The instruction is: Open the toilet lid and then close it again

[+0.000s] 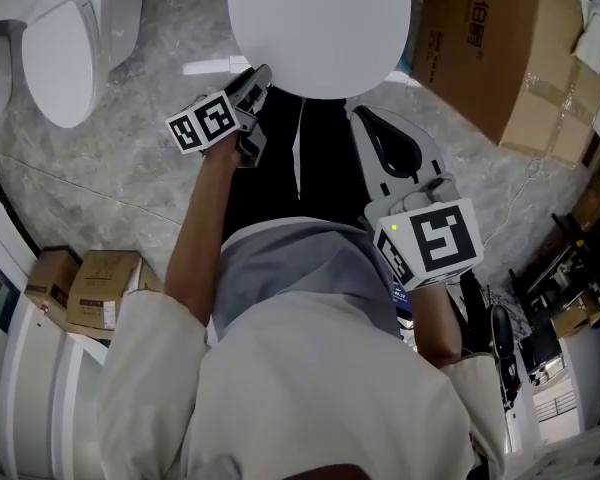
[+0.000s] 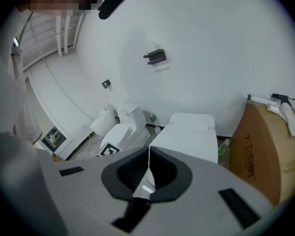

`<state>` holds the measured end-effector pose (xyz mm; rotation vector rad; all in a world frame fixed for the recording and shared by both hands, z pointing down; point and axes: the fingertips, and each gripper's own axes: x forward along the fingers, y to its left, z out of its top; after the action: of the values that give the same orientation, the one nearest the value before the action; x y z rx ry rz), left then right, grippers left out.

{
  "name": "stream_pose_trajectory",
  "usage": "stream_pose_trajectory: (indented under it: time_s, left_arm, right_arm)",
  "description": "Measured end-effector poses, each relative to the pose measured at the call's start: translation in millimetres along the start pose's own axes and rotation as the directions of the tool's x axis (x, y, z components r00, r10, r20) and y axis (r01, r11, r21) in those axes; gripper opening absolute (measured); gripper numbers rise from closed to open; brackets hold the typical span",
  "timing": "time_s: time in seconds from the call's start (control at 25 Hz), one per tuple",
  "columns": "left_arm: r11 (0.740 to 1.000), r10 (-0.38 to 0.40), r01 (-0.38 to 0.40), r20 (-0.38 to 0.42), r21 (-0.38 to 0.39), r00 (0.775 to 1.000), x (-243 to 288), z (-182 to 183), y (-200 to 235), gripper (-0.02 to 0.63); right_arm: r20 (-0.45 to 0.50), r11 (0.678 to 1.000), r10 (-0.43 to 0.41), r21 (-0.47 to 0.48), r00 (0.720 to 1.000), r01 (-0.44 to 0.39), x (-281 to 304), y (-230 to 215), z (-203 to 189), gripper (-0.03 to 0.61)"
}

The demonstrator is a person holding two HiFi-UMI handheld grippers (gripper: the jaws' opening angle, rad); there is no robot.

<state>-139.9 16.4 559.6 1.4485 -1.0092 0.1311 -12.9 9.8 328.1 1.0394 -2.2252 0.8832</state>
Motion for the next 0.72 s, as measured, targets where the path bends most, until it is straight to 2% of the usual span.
stream_pose_trajectory:
  time_s: [0.4,0.72]
  left_arm:
    - [0.999,-0.043,0.042,0.029,0.018,0.999,-15.8,20.7,-31.4,0.138]
    - [0.999,-0.049,0.047,0.063,0.028,0.997,-23.9,34.6,-49.0,0.138]
  right_arm:
    - [0.043,1.0,-0.014,-0.006,0.999,0.014,-14.7,7.9,19.3,0.012]
    - [0.08,1.0,-0.018,-0.018,0.997,0.02,-22.9,13.2,37.0,0.012]
